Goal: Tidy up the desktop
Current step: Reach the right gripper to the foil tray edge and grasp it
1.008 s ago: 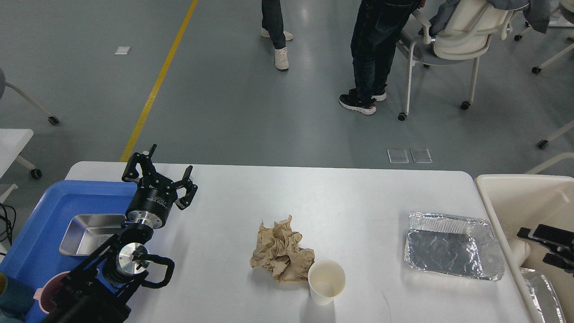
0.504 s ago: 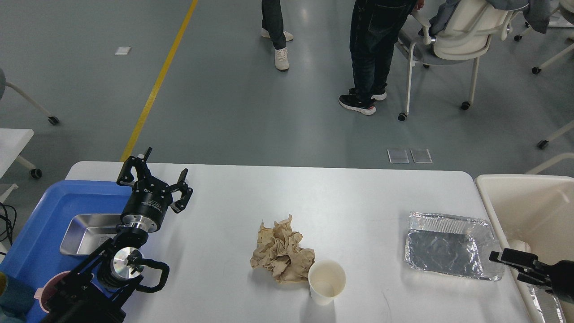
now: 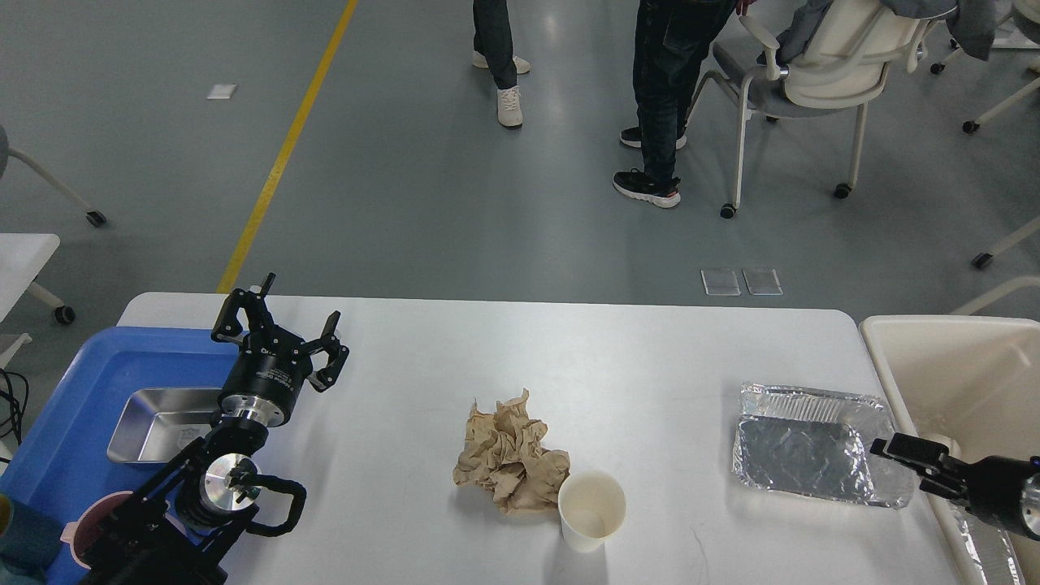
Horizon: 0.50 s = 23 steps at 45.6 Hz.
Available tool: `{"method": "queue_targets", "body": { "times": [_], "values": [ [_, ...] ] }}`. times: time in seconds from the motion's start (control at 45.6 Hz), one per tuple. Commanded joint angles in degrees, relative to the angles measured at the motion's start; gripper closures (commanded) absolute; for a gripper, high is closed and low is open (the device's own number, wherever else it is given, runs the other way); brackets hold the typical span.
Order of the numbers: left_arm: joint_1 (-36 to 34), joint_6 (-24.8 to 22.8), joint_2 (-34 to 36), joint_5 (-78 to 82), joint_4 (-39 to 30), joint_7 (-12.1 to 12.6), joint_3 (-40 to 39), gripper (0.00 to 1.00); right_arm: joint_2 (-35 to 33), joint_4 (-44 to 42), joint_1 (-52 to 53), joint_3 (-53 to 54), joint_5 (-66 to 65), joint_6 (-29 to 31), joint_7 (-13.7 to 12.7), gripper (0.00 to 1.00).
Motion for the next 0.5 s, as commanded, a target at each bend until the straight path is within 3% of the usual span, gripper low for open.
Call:
{"method": "queue_targets", "body": {
  "times": [0.0,0.351,0.482],
  "values": [
    [0.20,0.00,0.13,0.02,0.00,-0.01,0.00,0.03,1.67,-1.43,0.94,-1.51,0.01,0.00,0.00,0.00],
    [0.28,0.00,0.39,0.02,0.00,-0.09,-0.08,0.03,4.92,-3.46,2.70,-3.18,0.71,-0.26,0.17,0.00],
    [0.28,0.00,0.48,0.02,0.00,-0.09,-0.08,0.03,5.45,-3.28,2.62,-3.18,0.71,-0.26,1.84,0.00]
  ]
}}
